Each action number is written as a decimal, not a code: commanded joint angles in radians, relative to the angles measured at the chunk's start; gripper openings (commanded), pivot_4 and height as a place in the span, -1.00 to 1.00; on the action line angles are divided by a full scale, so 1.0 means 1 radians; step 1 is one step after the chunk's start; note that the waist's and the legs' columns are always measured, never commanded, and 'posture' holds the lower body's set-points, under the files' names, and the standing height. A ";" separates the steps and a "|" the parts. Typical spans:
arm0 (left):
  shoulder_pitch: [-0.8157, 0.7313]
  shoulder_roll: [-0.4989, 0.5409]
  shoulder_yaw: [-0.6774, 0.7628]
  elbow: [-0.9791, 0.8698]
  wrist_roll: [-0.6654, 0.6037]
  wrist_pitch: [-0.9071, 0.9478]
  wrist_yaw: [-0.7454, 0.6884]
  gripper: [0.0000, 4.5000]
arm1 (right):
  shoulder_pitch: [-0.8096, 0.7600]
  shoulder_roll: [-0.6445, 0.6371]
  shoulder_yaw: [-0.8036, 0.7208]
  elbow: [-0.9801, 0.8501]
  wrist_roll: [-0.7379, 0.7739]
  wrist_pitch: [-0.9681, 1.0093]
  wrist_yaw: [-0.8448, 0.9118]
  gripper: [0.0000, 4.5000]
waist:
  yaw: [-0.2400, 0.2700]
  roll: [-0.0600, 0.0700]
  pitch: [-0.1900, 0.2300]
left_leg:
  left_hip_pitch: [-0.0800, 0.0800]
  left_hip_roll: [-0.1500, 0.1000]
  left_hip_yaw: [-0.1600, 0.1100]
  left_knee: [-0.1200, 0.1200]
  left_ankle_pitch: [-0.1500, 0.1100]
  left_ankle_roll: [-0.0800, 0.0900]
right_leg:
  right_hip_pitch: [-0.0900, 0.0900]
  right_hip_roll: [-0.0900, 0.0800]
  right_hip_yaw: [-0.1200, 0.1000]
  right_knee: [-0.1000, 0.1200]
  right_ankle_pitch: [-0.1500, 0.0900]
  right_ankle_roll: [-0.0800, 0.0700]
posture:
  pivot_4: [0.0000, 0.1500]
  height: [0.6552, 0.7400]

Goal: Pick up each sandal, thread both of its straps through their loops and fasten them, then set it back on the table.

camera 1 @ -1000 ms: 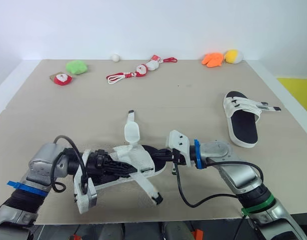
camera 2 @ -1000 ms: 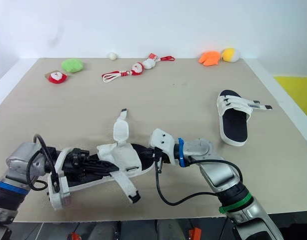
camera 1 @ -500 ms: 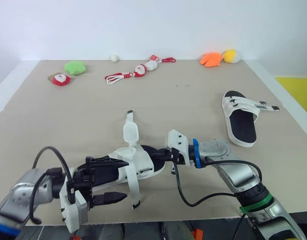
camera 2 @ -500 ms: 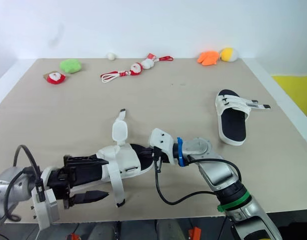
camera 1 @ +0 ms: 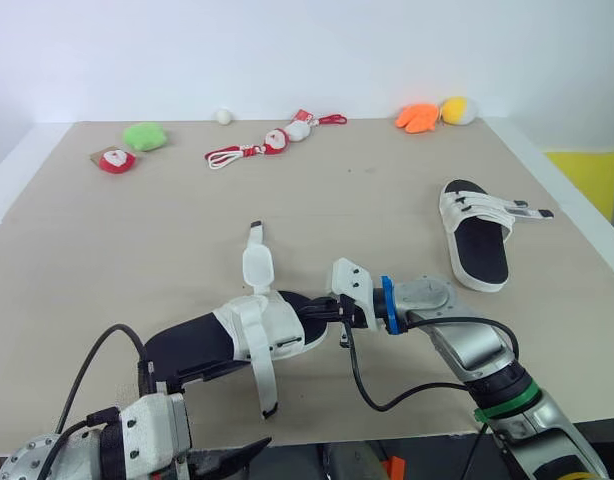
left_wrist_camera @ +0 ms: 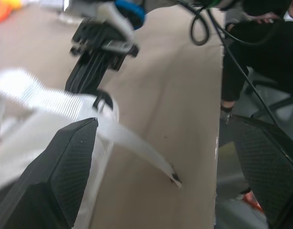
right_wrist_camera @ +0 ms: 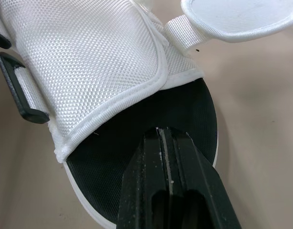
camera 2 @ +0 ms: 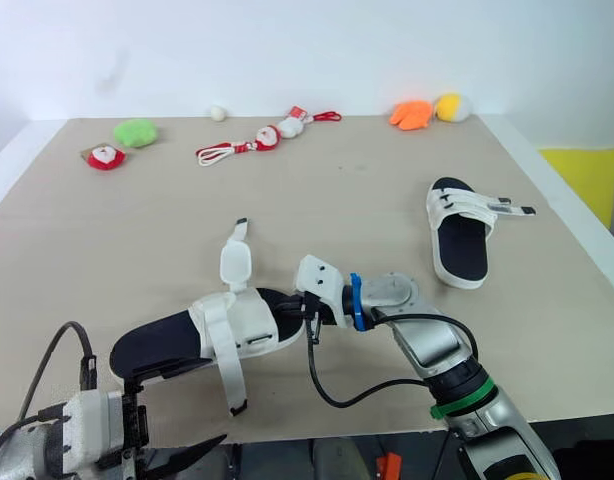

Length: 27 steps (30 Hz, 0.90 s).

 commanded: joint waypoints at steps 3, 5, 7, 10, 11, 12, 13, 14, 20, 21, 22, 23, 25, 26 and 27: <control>0.046 -0.036 0.020 -0.057 -0.133 0.155 0.023 0.98 | 0.008 -0.004 0.022 0.009 -0.017 0.020 0.005 -1.00 | 0.000 0.000 0.000 | -0.001 0.001 0.001 0.000 -0.002 0.000 | 0.000 0.001 0.000 0.000 0.000 0.000 | 1.00 1.00; 0.062 -0.042 0.019 -0.050 -0.176 0.220 0.027 0.98 | 0.008 -0.003 0.021 0.008 -0.018 0.023 0.003 -1.00 | 0.000 0.000 0.000 | -0.001 0.003 0.001 0.000 -0.003 0.000 | 0.000 0.003 0.000 0.000 0.000 -0.001 | 1.00 1.00; 0.066 -0.043 -0.001 -0.020 -0.204 0.286 0.017 0.98 | 0.007 -0.002 0.020 0.007 -0.019 0.030 -0.001 -1.00 | 0.000 0.000 0.000 | -0.001 0.003 0.001 0.000 -0.004 0.000 | -0.001 0.003 0.000 0.000 0.000 -0.001 | 1.00 1.00; 0.045 -0.061 -0.015 -0.007 -0.245 0.350 0.012 0.98 | 0.006 0.002 0.020 0.005 -0.018 0.034 -0.004 -1.00 | 0.000 0.000 0.000 | -0.001 0.003 0.001 0.000 -0.004 0.000 | -0.002 0.004 0.000 0.000 -0.001 -0.001 | 1.00 1.00; 0.011 -0.078 -0.027 0.000 -0.274 0.388 0.031 0.98 | 0.006 0.003 0.020 0.002 -0.017 0.037 -0.006 -1.00 | 0.000 0.000 0.000 | -0.001 0.003 0.001 0.001 -0.004 0.000 | -0.004 0.004 0.000 0.000 -0.001 -0.001 | 1.00 1.00; -0.021 -0.094 -0.035 0.008 -0.289 0.412 0.043 0.98 | 0.006 0.004 0.021 0.000 -0.017 0.040 -0.008 -1.00 | 0.000 0.000 0.000 | -0.001 0.003 0.001 0.001 -0.004 0.000 | -0.004 0.004 0.000 0.000 -0.001 -0.001 | 1.00 1.00; -0.057 -0.113 -0.040 0.020 -0.305 0.439 0.061 0.98 | 0.006 0.005 0.020 -0.001 -0.017 0.041 -0.009 -1.00 | 0.000 0.000 0.000 | -0.001 0.003 0.001 0.002 -0.004 0.000 | -0.004 0.003 0.000 0.000 -0.001 -0.001 | 1.00 1.00; -0.082 -0.126 -0.041 0.027 -0.316 0.460 0.074 0.98 | 0.005 0.005 0.019 -0.002 -0.017 0.043 -0.010 -1.00 | 0.000 0.000 0.000 | -0.001 0.003 0.001 0.002 -0.004 0.000 | -0.004 0.003 0.000 0.000 -0.001 -0.001 | 1.00 1.00; -0.249 -0.184 -0.018 0.112 -0.318 0.541 0.107 0.98 | 0.002 0.002 0.015 -0.007 -0.015 0.050 -0.011 -1.00 | 0.001 0.000 -0.001 | -0.001 0.004 0.000 0.003 -0.004 0.000 | 0.001 0.006 0.000 0.001 0.001 -0.002 | 1.00 1.00; -0.273 -0.188 -0.014 0.125 -0.320 0.554 0.105 0.98 | 0.001 0.002 0.015 -0.008 -0.015 0.051 -0.011 -1.00 | 0.001 0.000 -0.001 | -0.001 0.004 0.000 0.003 -0.004 0.000 | 0.001 0.006 0.000 0.001 0.001 -0.002 | 1.00 1.00; -0.291 -0.190 -0.011 0.136 -0.320 0.564 0.103 0.98 | 0.000 0.002 0.015 -0.008 -0.015 0.052 -0.011 -1.00 | 0.001 0.000 -0.001 | -0.001 0.004 0.000 0.003 -0.004 0.000 | 0.001 0.006 0.000 0.001 0.001 -0.002 | 1.00 1.00; -0.306 -0.191 -0.008 0.144 -0.320 0.572 0.102 0.98 | -0.002 0.002 0.013 -0.008 -0.014 0.053 -0.012 -1.00 | 0.001 0.000 -0.001 | -0.001 0.004 0.000 0.003 -0.004 0.000 | 0.001 0.006 0.000 0.001 0.001 -0.002 | 1.00 1.00; -0.336 -0.192 -0.005 0.166 -0.313 0.587 0.097 0.98 | -0.004 0.000 0.008 -0.016 -0.010 0.060 -0.013 -1.00 | 0.001 0.000 -0.002 | -0.001 0.004 0.000 0.003 -0.004 0.000 | 0.001 0.006 0.000 0.001 0.001 -0.002 | 1.00 1.00; -0.348 -0.193 -0.004 0.174 -0.309 0.593 0.093 0.98 | -0.005 0.000 0.007 -0.016 -0.009 0.061 -0.013 -1.00 | 0.001 0.000 -0.001 | -0.001 0.004 0.000 0.003 -0.004 0.000 | 0.001 0.006 0.000 0.001 0.001 -0.002 | 1.00 1.00; -0.361 -0.194 -0.004 0.178 -0.314 0.603 0.092 0.98 | -0.005 -0.001 0.007 -0.017 -0.009 0.062 -0.013 -1.00 | 0.001 0.000 -0.001 | -0.001 0.004 0.000 0.003 -0.004 0.000 | 0.001 0.006 0.001 0.001 0.001 -0.002 | 1.00 1.00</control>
